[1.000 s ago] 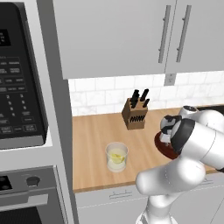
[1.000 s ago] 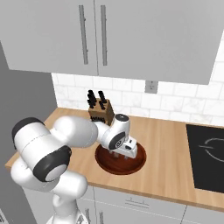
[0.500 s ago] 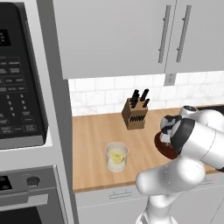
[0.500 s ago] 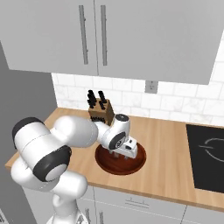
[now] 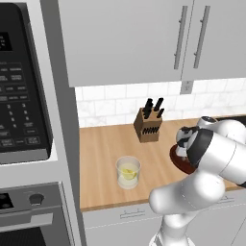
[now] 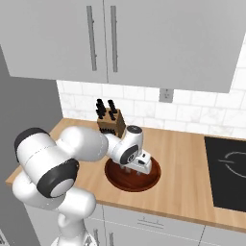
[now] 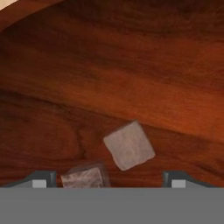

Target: Grab a lemon wedge from the fridge and one ice cube from the ice bowl, and put them in the glass of lemonade.

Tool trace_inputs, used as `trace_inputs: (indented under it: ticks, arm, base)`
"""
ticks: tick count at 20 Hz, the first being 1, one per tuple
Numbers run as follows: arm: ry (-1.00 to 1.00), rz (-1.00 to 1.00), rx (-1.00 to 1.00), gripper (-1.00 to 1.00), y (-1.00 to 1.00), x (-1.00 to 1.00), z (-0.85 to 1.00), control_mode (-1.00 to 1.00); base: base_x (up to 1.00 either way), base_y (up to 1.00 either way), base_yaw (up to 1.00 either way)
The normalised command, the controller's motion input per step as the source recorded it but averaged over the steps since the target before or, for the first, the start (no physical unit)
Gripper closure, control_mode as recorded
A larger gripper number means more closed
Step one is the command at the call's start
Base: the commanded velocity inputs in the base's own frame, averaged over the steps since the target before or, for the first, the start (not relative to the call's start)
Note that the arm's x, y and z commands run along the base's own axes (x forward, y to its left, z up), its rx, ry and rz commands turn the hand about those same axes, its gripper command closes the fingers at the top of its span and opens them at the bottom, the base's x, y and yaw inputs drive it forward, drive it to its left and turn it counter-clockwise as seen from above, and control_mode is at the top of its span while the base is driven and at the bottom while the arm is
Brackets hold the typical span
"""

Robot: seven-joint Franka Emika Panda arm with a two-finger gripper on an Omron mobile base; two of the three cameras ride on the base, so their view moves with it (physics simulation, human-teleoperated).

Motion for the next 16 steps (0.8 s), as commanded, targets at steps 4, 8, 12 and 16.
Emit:
trace_inputs:
  ticks: [4, 8, 12, 16]
  arm:
    - [0.00, 0.00, 0.00, -1.00, 0.00, -0.01, -0.01, -1.00]
    - [0.00, 0.00, 0.00, -1.00, 0.00, 0.00, 0.00, -1.00]
    - [0.01, 0.00, 0.00, 1.00, 0.00, 0.00, 0.00, -1.00]
    - [0.01, 0.00, 0.00, 1.00, 0.00, 0.00, 0.00, -1.00]
  base:
    - [0.00, 0.00, 0.00]
    - [0.00, 0.00, 0.00]
    - [0.00, 0.00, 0.00]
    - [0.00, 0.00, 0.00]
